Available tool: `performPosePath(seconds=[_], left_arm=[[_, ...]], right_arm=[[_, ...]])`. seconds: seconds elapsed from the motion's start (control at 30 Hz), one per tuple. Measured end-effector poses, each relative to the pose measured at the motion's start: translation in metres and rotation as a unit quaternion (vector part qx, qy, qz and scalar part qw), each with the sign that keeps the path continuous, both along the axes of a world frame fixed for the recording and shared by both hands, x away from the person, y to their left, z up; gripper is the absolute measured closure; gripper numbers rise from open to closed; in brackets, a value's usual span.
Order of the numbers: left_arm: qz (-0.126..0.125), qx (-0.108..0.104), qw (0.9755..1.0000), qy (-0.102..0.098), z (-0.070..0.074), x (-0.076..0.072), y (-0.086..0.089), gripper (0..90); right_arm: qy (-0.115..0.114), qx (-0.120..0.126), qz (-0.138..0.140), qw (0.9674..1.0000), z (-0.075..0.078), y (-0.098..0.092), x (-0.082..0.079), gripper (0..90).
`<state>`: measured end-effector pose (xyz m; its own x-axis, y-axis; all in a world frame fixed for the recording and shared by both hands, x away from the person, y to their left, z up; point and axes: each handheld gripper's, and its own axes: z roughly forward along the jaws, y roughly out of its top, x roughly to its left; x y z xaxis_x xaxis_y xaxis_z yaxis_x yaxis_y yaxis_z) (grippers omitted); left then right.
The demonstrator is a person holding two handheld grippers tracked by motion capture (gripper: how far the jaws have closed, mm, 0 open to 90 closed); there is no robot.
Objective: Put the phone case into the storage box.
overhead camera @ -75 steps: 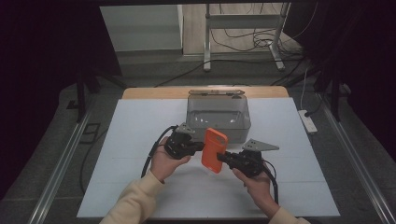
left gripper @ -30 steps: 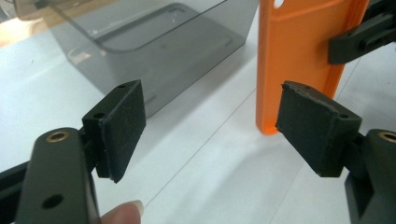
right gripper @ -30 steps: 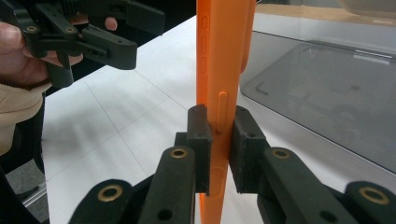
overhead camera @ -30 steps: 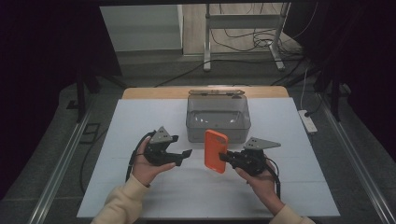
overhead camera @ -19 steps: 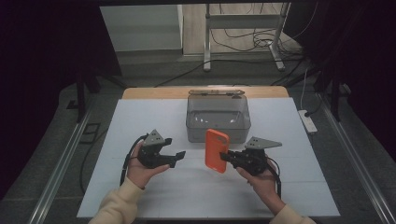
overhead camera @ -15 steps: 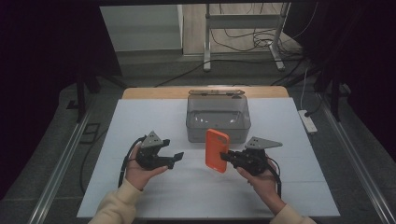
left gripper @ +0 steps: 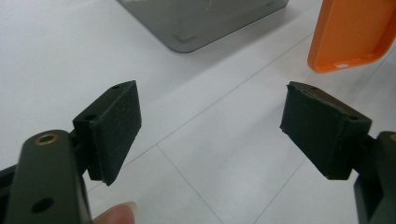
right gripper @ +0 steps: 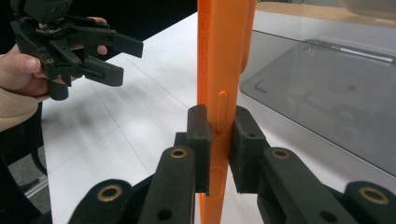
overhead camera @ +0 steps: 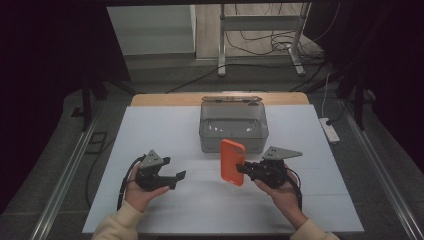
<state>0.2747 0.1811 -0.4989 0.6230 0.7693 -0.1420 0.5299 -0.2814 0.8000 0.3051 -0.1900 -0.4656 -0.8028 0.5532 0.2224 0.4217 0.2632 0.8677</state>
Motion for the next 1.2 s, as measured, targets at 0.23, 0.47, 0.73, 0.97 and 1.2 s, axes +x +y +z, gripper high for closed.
performPosePath(seconds=[0.23, 0.47, 0.73, 0.97, 1.2], left_arm=[[0.009, 0.003, 1.0, 0.001, -0.004, -0.002, 0.007, 19.7], [0.022, 0.0, 0.9997, 0.003, -0.008, -0.002, 0.014, 19.8], [0.026, -0.001, 0.9996, 0.005, -0.011, -0.005, 0.017, 19.6], [0.029, 0.001, 0.9996, 0.006, -0.013, -0.007, 0.017, 19.1], [0.031, 0.005, 0.9995, 0.007, -0.016, -0.007, 0.015, 19.0]], right_arm=[[-0.004, 0.001, -0.005, 1.0, 0.001, -0.002, 0.001, 79.5], [0.0, -0.01, -0.013, 0.9999, 0.004, -0.006, 0.003, 79.6], [0.012, -0.016, -0.02, 0.9996, 0.011, -0.005, 0.004, 79.7], [0.014, -0.027, -0.023, 0.9993, 0.019, -0.003, 0.005, 79.7], [0.024, -0.029, -0.038, 0.9986, 0.03, -0.004, 0.011, 79.7]])
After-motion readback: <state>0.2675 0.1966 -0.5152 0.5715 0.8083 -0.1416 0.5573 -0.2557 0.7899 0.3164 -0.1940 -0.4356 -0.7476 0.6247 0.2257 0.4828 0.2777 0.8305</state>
